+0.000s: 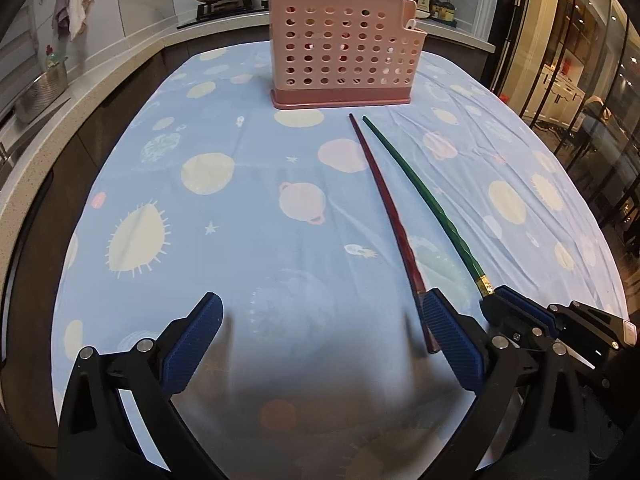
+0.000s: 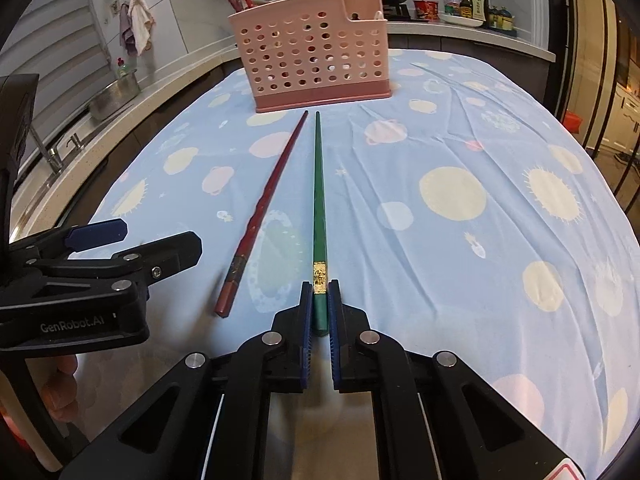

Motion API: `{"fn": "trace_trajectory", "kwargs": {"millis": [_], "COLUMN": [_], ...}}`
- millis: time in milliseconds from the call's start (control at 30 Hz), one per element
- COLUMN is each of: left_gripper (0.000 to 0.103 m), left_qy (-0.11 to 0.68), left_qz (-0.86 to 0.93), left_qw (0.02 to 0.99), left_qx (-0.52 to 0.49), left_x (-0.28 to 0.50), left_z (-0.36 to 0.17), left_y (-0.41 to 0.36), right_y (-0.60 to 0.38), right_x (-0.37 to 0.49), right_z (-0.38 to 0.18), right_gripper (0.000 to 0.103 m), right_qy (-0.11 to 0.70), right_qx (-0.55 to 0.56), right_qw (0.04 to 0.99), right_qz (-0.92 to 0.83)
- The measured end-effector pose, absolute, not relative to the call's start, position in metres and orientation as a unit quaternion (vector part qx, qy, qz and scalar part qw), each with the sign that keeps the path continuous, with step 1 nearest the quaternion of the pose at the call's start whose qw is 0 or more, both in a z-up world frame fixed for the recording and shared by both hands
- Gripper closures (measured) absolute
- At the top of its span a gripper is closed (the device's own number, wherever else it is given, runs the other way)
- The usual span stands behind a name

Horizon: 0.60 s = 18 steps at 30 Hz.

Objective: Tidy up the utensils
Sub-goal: 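Grasp the dark-red chopstick with the left tool while the right tool grasps the green chopstick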

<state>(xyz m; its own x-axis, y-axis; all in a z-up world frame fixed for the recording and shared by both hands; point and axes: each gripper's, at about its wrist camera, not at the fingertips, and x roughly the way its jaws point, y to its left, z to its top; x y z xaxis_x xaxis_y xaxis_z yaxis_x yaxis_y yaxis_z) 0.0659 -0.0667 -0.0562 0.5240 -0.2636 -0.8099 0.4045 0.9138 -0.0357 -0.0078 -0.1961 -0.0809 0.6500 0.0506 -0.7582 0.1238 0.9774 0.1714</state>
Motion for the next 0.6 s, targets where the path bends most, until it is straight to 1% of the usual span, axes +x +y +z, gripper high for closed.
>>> {"fn": "trace_trajectory", "kwargs": {"millis": [200, 300, 333, 367, 400, 433, 533, 600], "left_gripper": [0.007, 0.010, 0.015, 0.022, 0.026, 0.035, 0.041, 0.043], "left_qy": [0.449, 0.438, 0.438, 0.443, 0.450, 0.459, 0.452, 0.450], "left_qz": [-0.221, -0.219, -0.219, -0.222, -0.225, -0.227, -0.222, -0.222], "left_qw": [0.862, 0.866, 0.866, 0.863, 0.859, 0.854, 0.858, 0.859], "left_qx": [0.085, 0.100, 0.104, 0.102, 0.098, 0.092, 0.097, 0.098], "left_x": [0.059, 0.056, 0.055, 0.057, 0.058, 0.061, 0.060, 0.059], "left_z": [-0.061, -0.064, -0.065, -0.068, -0.070, -0.073, -0.073, -0.073], "left_y": [-0.087, -0.095, -0.097, -0.098, -0.098, -0.097, -0.096, -0.096], "right_y": [-0.211, -0.212, -0.213, -0.213, -0.213, -0.212, -0.212, -0.212], "right_x": [-0.019, -0.021, -0.022, -0.022, -0.023, -0.023, -0.023, -0.023], "right_z": [-0.082, -0.083, -0.083, -0.083, -0.083, -0.083, -0.084, -0.084], "right_gripper": [0.096, 0.096, 0.096, 0.096, 0.096, 0.096, 0.096, 0.096], "right_qy": [0.418, 0.418, 0.418, 0.418, 0.418, 0.418, 0.418, 0.418], "right_qx": [0.118, 0.122, 0.123, 0.124, 0.123, 0.123, 0.124, 0.126], "right_qw": [0.900, 0.900, 0.900, 0.899, 0.899, 0.899, 0.900, 0.899], "right_qz": [-0.035, -0.036, -0.035, -0.034, -0.034, -0.033, -0.030, -0.030]}}
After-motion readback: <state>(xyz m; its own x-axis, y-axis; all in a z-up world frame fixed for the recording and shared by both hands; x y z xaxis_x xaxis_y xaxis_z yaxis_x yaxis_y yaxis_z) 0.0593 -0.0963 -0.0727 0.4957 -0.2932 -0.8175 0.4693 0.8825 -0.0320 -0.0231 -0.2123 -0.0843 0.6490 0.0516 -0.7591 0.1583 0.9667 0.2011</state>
